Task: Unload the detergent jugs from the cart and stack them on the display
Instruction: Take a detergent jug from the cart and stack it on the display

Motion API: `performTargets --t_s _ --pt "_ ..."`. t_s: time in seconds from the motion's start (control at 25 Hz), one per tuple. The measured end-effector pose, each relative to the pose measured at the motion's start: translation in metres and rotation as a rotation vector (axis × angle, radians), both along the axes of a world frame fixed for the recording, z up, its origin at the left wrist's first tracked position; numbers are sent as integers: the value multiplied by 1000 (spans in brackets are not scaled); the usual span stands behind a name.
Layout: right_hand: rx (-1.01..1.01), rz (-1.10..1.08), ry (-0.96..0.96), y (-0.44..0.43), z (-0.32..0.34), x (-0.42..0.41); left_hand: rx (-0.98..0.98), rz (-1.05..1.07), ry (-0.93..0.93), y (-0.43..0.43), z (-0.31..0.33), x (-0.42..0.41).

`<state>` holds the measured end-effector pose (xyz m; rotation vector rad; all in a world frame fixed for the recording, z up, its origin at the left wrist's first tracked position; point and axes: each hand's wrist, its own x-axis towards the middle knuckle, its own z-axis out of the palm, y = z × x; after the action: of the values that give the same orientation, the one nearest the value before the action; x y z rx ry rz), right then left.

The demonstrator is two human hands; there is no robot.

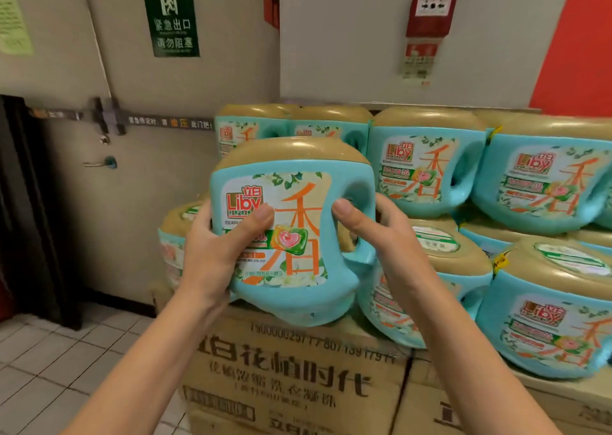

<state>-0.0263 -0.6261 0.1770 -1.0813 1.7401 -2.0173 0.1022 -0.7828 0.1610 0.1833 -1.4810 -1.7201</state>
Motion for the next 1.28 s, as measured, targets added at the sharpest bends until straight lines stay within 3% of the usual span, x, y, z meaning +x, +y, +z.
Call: performTargets --t_s 0.4,0.6,0.8,1.12,1.28 --pt "87 -232 265 -53 75 -50 -161 -171 104 -95 53 -99" --pt "168 -406 293 -73 63 -76 -215 -214 13 -122 42 -138" --pt "209 -557 444 -83 44 -88 -306 -218 -71 -137 35 -149" --pt "327 -641 604 -84 39 -92 -248 -198 -110 -137 30 -156" --pt "157 -873 722 -56 38 -97 -214 -197 -126 -137 32 -162"
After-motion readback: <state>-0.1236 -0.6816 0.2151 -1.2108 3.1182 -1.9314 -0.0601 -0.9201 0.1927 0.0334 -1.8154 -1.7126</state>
